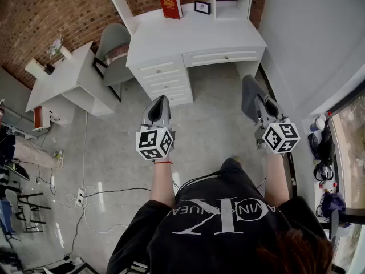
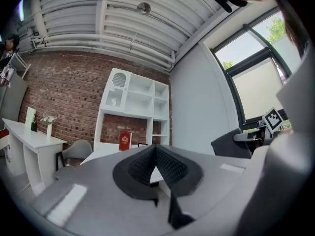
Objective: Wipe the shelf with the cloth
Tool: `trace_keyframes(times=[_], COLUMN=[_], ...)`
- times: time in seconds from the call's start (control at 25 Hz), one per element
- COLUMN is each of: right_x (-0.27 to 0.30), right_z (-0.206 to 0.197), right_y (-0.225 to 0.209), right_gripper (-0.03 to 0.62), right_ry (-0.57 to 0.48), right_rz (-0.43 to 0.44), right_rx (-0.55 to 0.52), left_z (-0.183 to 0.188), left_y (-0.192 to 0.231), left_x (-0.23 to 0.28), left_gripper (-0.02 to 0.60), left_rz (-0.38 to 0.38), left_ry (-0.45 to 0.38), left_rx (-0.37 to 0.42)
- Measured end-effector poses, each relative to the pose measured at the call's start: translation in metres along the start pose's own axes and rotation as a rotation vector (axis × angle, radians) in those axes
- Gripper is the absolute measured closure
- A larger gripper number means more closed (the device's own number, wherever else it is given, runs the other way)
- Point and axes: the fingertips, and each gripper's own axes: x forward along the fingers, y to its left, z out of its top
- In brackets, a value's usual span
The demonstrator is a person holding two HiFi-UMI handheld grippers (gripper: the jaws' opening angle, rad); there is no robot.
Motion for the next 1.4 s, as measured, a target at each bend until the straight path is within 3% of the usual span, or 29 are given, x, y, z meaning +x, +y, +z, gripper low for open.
trace_keyframes(times=[0.4,0.72,1.04,1.4], right_x=[0.025,0.079,0.172,0.294], right_z=[0.002,-0.004,0.001,0.029], right_y=[0.006,-0.003,-0.023,-0.067], right_gripper=[0.545,0.546,0.545,0.545], right_ry=[-0.002,-0.009,-0.013,-0.024], right_rz=[0.017,0.038,0.089,0.133], right_rx=[0.009,0.037,0.081,0.084], left_z=[0.005,-0.006,-0.011,0.007], left_y=[0.017,0.046,0.093,0.134], left_x=[0.016,0.050,0.123,0.245], left_gripper=[0.571,0.571,0.571,0.571], left_rz=[0.005,0.025,0.059,0.072], left_ry=[-0.014,0.013,0.030,0.010], left_rx=[0.009,0.012,-0.006,0.000])
